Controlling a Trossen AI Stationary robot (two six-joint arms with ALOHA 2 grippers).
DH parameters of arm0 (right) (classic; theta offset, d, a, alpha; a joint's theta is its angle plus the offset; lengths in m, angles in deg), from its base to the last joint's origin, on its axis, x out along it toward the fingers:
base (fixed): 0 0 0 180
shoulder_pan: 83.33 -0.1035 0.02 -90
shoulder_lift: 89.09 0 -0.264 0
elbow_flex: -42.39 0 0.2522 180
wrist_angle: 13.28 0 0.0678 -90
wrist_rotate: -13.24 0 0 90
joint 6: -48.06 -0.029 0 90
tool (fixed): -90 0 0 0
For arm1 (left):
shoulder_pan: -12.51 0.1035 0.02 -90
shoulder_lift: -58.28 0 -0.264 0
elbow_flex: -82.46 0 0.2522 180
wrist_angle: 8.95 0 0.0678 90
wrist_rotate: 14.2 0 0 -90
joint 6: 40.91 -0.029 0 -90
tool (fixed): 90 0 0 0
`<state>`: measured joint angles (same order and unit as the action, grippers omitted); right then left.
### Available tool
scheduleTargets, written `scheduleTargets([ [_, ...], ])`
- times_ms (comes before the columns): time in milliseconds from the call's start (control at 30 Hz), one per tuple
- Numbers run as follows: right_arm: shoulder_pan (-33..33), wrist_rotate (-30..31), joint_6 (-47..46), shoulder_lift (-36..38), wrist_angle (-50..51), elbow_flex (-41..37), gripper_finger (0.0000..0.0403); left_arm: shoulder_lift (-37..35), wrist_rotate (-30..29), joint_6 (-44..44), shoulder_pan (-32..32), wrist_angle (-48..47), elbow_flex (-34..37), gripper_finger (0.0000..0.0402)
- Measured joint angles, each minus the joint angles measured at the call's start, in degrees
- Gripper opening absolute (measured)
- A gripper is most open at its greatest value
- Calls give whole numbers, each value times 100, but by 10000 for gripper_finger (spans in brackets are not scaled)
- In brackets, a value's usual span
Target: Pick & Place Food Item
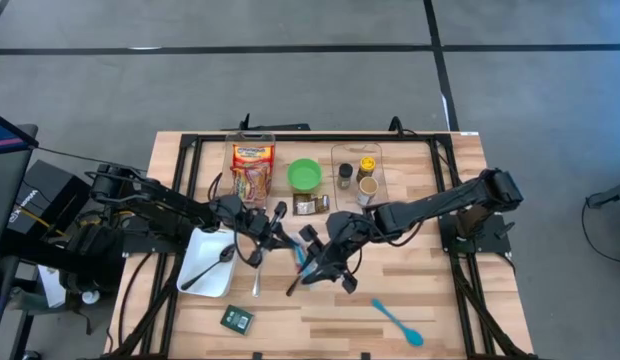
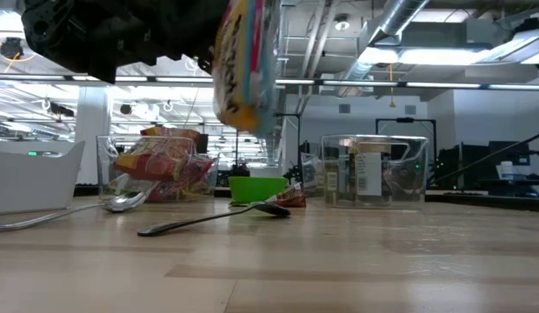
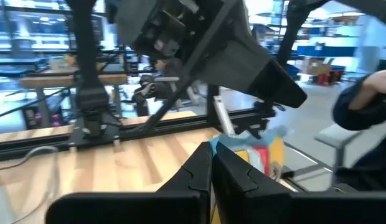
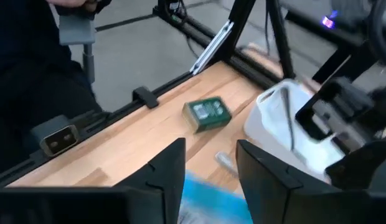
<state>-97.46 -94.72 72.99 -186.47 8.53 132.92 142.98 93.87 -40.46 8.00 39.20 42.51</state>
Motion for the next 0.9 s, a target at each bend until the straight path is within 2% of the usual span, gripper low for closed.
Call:
scheduleTargets([
  [267, 0, 117, -1011, 649, 1073, -2, 109, 0, -923, 0, 0, 2, 0, 0],
  [433, -7, 1146, -1286, 864, 1675, -2, 83, 0, -1501, 2, 0, 33, 0, 0],
  [533, 67, 1856, -1296, 939, 1910, -2, 63, 0, -1649, -1, 0, 46, 0, 0],
  [633, 229, 2266, -1251, 1004, 1899, -4, 41, 0, -1675, 2, 0, 75, 0, 0],
  [767, 635, 2339, -1233, 1090, 1822, -9, 8, 0, -1677, 2, 0, 79, 0, 0],
  [900, 1174, 2343, -1237, 1156, 1733, -7, 7, 0, -1677, 2, 0, 79, 0, 0],
])
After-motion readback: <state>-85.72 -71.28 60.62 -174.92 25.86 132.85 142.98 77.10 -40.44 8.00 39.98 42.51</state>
